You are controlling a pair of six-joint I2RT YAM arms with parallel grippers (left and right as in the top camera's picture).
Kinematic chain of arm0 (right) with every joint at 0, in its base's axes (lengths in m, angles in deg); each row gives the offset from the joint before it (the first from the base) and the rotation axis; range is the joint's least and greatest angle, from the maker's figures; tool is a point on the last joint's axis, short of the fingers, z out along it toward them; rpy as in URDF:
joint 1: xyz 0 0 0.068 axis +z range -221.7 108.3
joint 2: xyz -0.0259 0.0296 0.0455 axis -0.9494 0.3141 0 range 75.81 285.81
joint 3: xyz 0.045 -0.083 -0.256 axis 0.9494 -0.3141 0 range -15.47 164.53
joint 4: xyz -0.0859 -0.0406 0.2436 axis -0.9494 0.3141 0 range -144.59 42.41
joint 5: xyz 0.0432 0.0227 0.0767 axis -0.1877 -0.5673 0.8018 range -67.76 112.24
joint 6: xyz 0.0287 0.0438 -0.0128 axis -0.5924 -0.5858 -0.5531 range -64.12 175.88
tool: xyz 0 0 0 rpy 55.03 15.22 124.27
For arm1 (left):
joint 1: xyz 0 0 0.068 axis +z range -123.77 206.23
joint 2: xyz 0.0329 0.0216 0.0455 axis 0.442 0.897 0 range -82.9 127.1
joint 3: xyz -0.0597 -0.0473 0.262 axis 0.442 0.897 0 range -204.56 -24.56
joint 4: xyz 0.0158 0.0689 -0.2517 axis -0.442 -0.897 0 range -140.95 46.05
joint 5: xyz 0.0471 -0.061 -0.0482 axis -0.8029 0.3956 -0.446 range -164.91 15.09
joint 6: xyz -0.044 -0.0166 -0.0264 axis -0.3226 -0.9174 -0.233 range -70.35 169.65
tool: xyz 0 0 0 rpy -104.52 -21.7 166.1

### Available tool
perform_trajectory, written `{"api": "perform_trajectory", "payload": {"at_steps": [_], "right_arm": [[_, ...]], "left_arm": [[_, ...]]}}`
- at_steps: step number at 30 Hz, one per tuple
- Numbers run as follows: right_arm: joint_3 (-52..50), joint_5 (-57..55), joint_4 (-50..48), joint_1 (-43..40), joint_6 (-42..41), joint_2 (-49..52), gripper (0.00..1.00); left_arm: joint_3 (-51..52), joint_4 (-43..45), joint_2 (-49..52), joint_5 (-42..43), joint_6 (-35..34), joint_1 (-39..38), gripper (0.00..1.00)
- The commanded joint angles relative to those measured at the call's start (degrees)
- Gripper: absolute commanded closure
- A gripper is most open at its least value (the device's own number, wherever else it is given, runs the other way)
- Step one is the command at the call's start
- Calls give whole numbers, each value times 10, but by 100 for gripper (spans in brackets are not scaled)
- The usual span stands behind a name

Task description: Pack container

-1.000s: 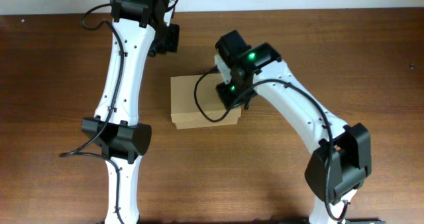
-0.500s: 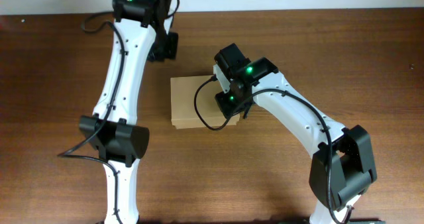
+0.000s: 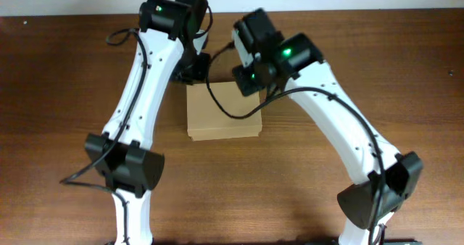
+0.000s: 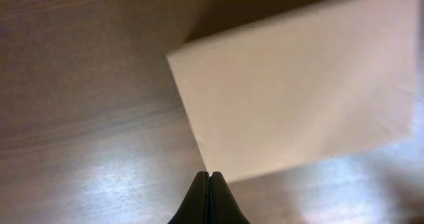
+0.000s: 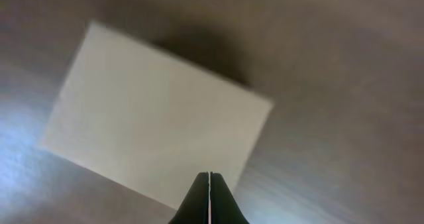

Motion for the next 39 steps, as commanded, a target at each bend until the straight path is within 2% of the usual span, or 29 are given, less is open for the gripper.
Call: {"api": "perform_trajectory", "payload": {"at_steps": [1,12,26,31,36,39], "right_arm": [[53,-38,22,-13,-3,-7,96],[69,-37,48,-78,-3,-7,96],[74,-40,42,-85,10,-20,96],[74,-49,45,-90,10,-22,96],[74,-46,49,-117,1,-22,96],[74,-42,51,-151,-16,-22,96]], "left_arm": [[41,0,-31,11,-6,-14,98],[197,10,-36,9,-5,-21,98],[363,139,-36,9,-5,-21,98],[367,140,-39,-4,-5,-21,98],[333,111,-56,-60,-8,-14,98],[297,94,-68,-91,-34,0,99]]}}
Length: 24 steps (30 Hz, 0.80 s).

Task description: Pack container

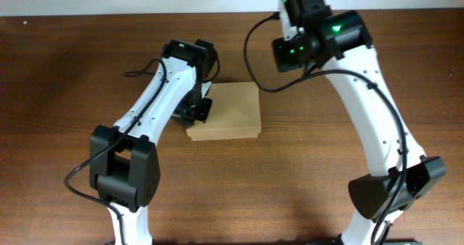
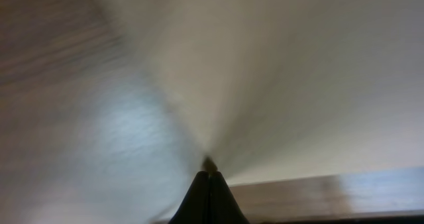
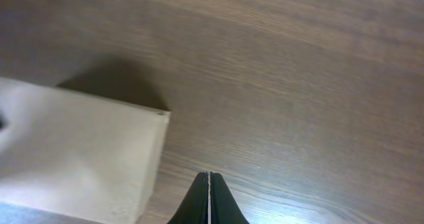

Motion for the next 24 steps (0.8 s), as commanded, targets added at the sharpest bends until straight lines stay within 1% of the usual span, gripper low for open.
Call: {"api": "perform_trajectory", "payload": {"at_steps": [1,5,8,13,18,20,21,22,23,24], "right_arm": [[15,-4,5,-49,-23,-20,96],[15,39,12,-116,-37,-20,96],[15,59,21,-165,-51,-20,96],[14,67,48,-229,-52,-16,96],[14,66,55,-252,-52,-14,96],[14,58,55,-256,-52,-13,96],[14,50,55,-257,-52,-13,89],[14,41,55,-258,-52,-13,78],[14,34,56,-258,-52,-13,57],[14,31,56,-258,-52,-13,25]], "left_arm": [[-53,-15,-15,-70,-40,26,98],[-111,-19,-43,-110,-88,65,99],[-151,-16,-59,-111,-105,110,98],[-196,0,-63,-111,-106,200,98],[-197,19,-63,-111,-106,269,98],[-197,19,-63,-111,-106,287,96],[-197,19,-63,-111,-106,294,92],[-197,19,-63,-111,-106,298,81],[-197,19,-63,-111,-106,302,66],[-197,18,-63,-111,-106,304,46]]}}
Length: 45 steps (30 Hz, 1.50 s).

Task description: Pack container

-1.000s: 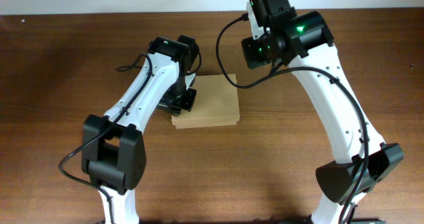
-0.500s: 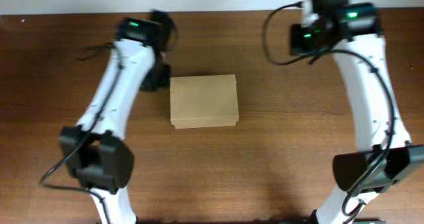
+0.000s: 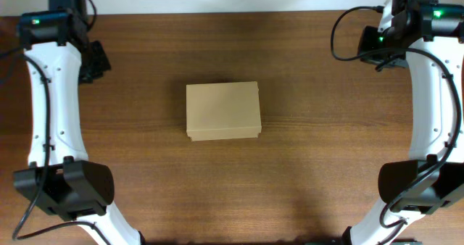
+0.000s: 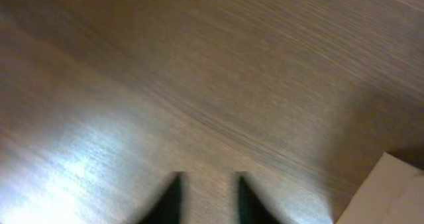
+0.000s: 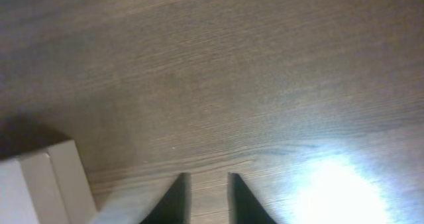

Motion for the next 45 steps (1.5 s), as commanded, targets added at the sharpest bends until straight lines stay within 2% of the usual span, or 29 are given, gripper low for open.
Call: {"api": "perform_trajectory", "payload": {"at_steps": [1,2,3,28,31,34,36,37,40,41,45], "right_arm": [[13,-18,4,-6,-3,-13,1],[13,-18,6,-6,-3,-13,1],[13,-18,13,-6,-3,-13,1],[12,-26,18,-5,1,-21,1],[-10,-30,-39,-5,-3,-66,1],[-104,-8,-177,-5,-25,-155,1],[-201,6,-292,-5,-25,-230,1],[-270,13,-364,-5,-25,-280,1],[-424,21,-494,-5,-25,-396,1],[-542,26,-564,-5,-25,-491,1],[-735,32,-613,-5,-25,-681,1]], "left_arm": [[-4,0,-4,-7,-6,14,33],[-4,-2,-4,-7,-6,14,24],[-4,-2,-4,-5,-6,13,0],[-4,-1,-4,-5,-6,13,0],[-4,-1,-4,-5,-6,13,0],[-4,-1,-4,-5,-6,13,0],[-4,-1,-4,-5,-6,13,0],[-4,-1,-4,-5,-6,13,0],[-4,-1,-4,-5,-6,14,0],[-4,-1,-4,-5,-6,13,0],[-4,-1,-4,-5,-6,13,0]]}}
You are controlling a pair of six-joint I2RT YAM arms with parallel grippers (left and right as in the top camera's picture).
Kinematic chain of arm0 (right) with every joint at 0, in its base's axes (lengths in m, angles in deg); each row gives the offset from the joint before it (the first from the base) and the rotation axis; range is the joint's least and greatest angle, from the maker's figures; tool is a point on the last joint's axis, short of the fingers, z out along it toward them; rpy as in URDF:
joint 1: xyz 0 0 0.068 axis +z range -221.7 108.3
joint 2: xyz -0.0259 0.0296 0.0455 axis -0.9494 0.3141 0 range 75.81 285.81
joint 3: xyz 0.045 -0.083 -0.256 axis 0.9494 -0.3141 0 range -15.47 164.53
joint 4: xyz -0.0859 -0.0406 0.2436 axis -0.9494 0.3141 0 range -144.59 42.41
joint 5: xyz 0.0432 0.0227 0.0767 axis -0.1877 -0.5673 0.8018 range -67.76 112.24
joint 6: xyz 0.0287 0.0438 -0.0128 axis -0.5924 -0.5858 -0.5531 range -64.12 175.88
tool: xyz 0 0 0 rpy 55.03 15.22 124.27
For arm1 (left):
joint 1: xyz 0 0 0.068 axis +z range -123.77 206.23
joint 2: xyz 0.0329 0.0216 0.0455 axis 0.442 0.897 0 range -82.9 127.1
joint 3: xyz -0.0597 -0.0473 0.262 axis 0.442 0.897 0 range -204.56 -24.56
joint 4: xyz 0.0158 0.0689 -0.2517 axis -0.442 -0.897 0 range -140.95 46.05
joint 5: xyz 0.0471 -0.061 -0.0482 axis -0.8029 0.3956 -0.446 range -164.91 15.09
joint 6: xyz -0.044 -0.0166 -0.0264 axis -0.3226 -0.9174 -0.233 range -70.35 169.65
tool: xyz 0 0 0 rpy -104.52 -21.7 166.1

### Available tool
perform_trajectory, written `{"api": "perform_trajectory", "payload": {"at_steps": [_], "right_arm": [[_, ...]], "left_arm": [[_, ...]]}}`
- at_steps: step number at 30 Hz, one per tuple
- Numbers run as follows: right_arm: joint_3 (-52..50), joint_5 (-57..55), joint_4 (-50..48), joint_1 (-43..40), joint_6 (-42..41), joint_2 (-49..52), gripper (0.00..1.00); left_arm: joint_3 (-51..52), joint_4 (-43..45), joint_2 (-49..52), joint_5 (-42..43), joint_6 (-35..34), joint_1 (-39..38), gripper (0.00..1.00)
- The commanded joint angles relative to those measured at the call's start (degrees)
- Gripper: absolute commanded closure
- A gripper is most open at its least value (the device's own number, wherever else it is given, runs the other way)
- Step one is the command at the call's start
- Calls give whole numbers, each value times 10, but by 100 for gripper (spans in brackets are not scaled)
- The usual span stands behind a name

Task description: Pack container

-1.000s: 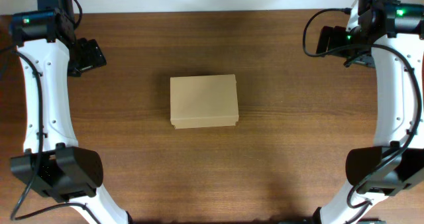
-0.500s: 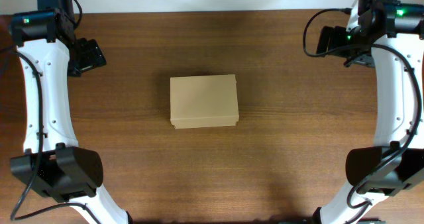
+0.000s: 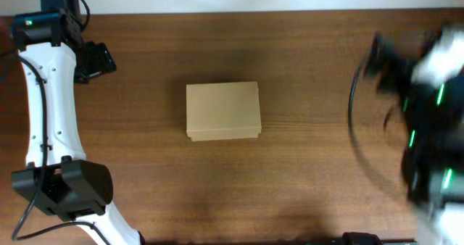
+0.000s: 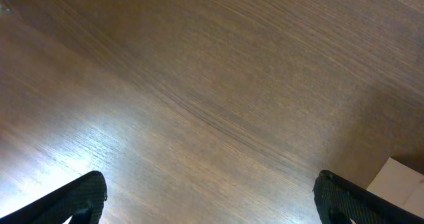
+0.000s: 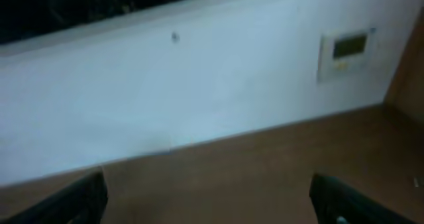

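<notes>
A closed tan cardboard box (image 3: 222, 111) lies flat in the middle of the wooden table (image 3: 312, 165). My left gripper (image 3: 96, 61) hangs far off at the back left, and in its wrist view it is the left gripper (image 4: 212, 207), wide open over bare wood, with one corner of the box (image 4: 401, 181) at the lower right. The right arm (image 3: 429, 93) is a blur at the right edge. Its right gripper (image 5: 212, 207) is wide open, empty, and faces the wall.
A white wall (image 5: 199, 85) with a small panel (image 5: 344, 52) runs behind the table's far edge. Both arm bases stand at the near edge, left and right.
Both grippers have gone from slightly open to wide open. The right arm has swung from the back right corner toward the right edge, and its camera now faces the wall. The left arm has barely shifted.
Both grippers were shut at the box's far edge. Then the left one, still shut, was at the box's left side and the right one had drawn back. Then both arms were at the far corners, jaws slightly apart. Now both are wide open; the box has stayed put.
</notes>
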Motion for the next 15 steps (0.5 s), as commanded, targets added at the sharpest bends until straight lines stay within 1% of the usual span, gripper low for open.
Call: {"api": "perform_trajectory", "payload": {"at_steps": [1,2,4,8,10,15], "right_arm": [[-183,14,-12,-4,-7,-165,1],[-245,14,-12,-4,-7,-238,1],[-312,14,-12,-4,-7,-313,1],[-428,14,-12,-4,-7,-427,1],[-471,14,-12,-4,-7,-466,1],[-532,25,-12,-4,-7,-524,1]], "left_arm": [[-4,0,-5,-4,-3,0,0],[-4,0,-5,-4,-3,0,0],[-4,0,-4,-4,-3,0,0],[-4,0,-5,-4,-3,0,0],[-4,0,-5,-4,-3,0,0],[-4,0,-5,-4,-3,0,0]]}}
